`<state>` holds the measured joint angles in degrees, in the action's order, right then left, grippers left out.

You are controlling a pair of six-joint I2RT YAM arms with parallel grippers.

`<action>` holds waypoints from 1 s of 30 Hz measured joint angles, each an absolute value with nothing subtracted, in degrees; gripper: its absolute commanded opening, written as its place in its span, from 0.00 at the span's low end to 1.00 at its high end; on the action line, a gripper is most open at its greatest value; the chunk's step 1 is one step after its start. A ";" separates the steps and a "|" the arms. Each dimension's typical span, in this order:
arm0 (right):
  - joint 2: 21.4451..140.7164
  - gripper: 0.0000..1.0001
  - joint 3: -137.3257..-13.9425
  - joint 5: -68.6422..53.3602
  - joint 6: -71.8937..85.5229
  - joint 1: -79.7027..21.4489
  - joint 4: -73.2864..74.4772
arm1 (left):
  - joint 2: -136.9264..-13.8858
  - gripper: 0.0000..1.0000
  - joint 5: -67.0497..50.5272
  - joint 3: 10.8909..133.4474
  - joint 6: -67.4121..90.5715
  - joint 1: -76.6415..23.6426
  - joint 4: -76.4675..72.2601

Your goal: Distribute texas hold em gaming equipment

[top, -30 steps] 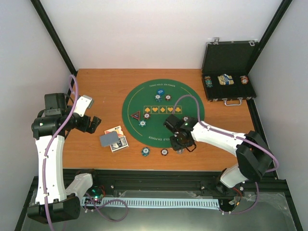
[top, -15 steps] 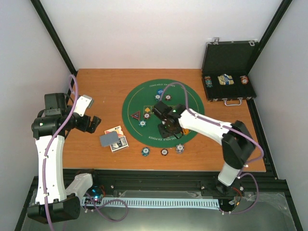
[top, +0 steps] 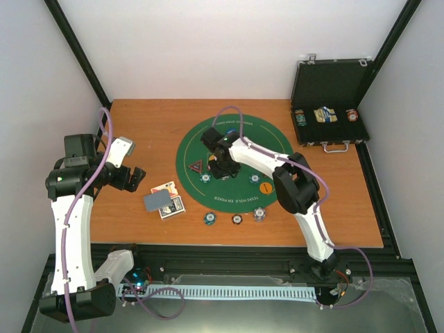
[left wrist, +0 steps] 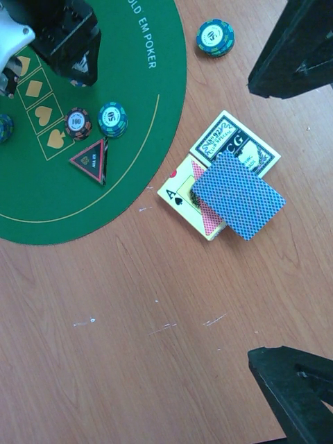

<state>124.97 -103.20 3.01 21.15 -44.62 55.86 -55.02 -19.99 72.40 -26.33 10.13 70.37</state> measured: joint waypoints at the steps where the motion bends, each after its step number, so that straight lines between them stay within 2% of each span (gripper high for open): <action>1: 126.17 0.27 -104.40 2.79 20.97 -44.29 55.88 | -55.02 1.00 -20.01 72.40 -26.33 10.13 70.35; 11: 128.75 0.26 -106.21 1.48 20.78 -44.62 56.90 | -55.40 1.00 -19.94 72.40 -26.33 10.13 70.32; 19: 128.73 0.26 -106.69 1.19 21.19 -50.19 57.36 | -55.42 1.00 -19.97 72.40 -26.33 10.13 70.30; 30: 132.73 0.26 -115.11 -0.36 22.11 -53.82 58.61 | -55.44 1.00 -19.92 72.40 -26.33 10.13 70.32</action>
